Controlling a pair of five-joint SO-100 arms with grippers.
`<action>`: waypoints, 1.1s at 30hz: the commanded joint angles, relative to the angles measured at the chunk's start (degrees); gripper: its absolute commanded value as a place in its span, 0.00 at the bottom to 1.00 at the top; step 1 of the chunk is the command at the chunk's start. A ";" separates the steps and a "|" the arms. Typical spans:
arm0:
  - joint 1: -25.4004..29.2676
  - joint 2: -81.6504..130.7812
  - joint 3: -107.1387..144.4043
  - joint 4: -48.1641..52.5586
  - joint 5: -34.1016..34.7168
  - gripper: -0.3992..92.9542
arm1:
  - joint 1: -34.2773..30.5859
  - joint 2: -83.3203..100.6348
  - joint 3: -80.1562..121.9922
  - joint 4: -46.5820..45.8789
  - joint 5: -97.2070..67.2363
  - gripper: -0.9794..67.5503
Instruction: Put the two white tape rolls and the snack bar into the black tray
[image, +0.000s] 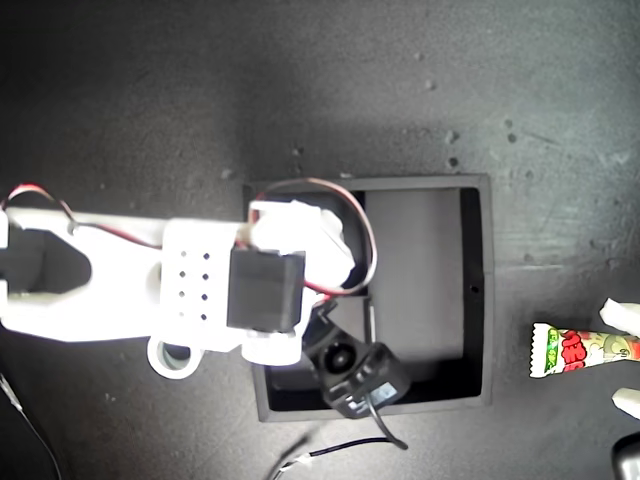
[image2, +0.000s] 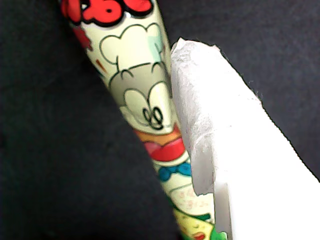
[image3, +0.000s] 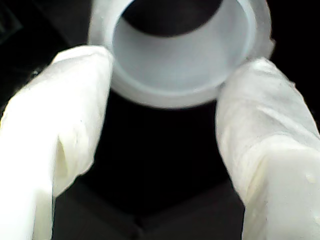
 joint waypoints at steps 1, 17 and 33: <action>-1.58 12.13 3.43 1.05 0.35 0.16 | -3.60 -0.53 5.62 -7.29 5.62 0.47; 11.07 55.02 41.57 -0.18 -21.45 0.15 | -2.55 -11.60 11.34 -8.61 12.57 0.01; 31.90 63.37 84.55 -29.79 -31.90 0.14 | 13.71 -10.72 -7.82 14.59 31.46 0.01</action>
